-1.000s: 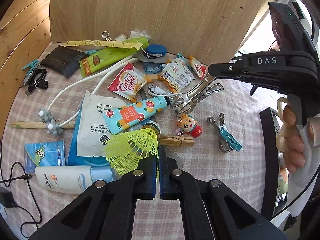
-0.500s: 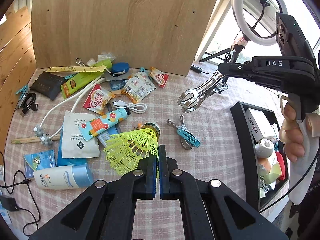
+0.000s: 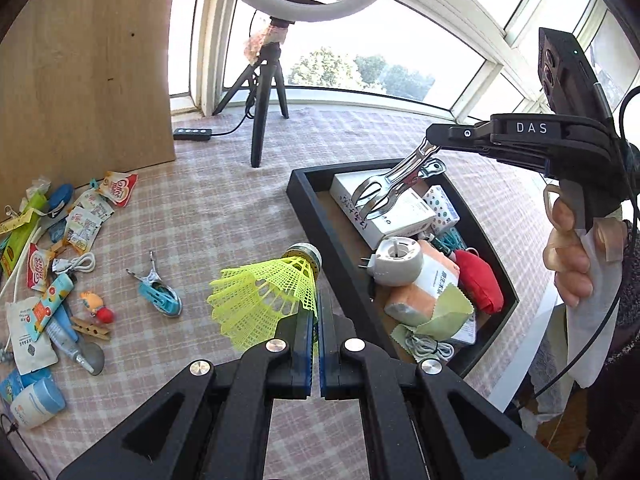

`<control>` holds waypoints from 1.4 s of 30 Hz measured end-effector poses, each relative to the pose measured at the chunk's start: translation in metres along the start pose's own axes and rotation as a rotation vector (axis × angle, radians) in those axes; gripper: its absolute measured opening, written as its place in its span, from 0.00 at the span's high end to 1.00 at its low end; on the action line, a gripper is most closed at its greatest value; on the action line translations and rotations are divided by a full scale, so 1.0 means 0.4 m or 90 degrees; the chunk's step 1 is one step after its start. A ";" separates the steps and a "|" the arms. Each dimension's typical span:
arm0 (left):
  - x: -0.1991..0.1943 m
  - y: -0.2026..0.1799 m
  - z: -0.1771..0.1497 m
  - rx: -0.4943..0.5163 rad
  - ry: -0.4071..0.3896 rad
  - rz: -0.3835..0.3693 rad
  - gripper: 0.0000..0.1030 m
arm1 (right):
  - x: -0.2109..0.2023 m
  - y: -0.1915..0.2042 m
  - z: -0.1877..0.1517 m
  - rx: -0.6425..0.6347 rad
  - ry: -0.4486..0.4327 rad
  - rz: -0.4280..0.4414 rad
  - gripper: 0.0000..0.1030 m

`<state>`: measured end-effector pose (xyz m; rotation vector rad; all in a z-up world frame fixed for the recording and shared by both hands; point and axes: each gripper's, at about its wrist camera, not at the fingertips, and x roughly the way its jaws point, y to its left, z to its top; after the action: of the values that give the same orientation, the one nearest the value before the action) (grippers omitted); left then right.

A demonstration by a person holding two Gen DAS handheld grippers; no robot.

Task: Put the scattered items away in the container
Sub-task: 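Carry the metal clip and shuttlecock into the tray and open both tools, then move both tools back over the orange toy figure and sunscreen bottle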

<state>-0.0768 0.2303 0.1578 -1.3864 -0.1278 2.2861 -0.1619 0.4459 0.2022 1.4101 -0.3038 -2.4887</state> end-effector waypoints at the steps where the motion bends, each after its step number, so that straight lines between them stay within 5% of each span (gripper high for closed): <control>1: 0.012 -0.034 0.002 0.016 0.007 -0.011 0.99 | -0.022 -0.033 -0.006 0.013 -0.006 -0.013 0.97; 8: 0.095 -0.231 0.003 0.110 0.055 -0.066 0.99 | -0.135 -0.224 -0.057 0.096 -0.032 -0.080 0.97; 15: 0.140 -0.347 -0.010 0.172 0.092 -0.102 0.98 | -0.162 -0.307 -0.100 0.134 -0.027 -0.098 0.97; 16: 0.144 -0.357 -0.011 0.176 0.096 -0.106 0.89 | -0.161 -0.310 -0.101 0.134 -0.025 -0.093 0.96; 17: 0.147 -0.360 -0.011 0.173 0.094 -0.103 0.66 | -0.158 -0.312 -0.100 0.138 -0.020 -0.092 0.90; 19: 0.139 -0.360 -0.012 0.166 0.077 -0.101 0.50 | -0.161 -0.315 -0.102 0.149 -0.022 -0.108 0.77; 20: 0.136 -0.357 -0.012 0.163 0.075 -0.097 0.50 | -0.162 -0.313 -0.101 0.146 -0.026 -0.114 0.71; 30: 0.116 -0.253 -0.011 0.127 0.056 -0.041 0.51 | -0.104 -0.220 -0.084 0.076 -0.009 -0.097 0.71; 42: 0.030 0.051 -0.075 -0.001 0.029 0.066 0.51 | 0.062 0.002 -0.089 -0.050 0.065 -0.030 0.71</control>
<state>-0.0625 0.2125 0.1270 -1.4769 -0.0439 2.3350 -0.1435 0.4354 0.1645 1.5222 -0.1513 -2.4273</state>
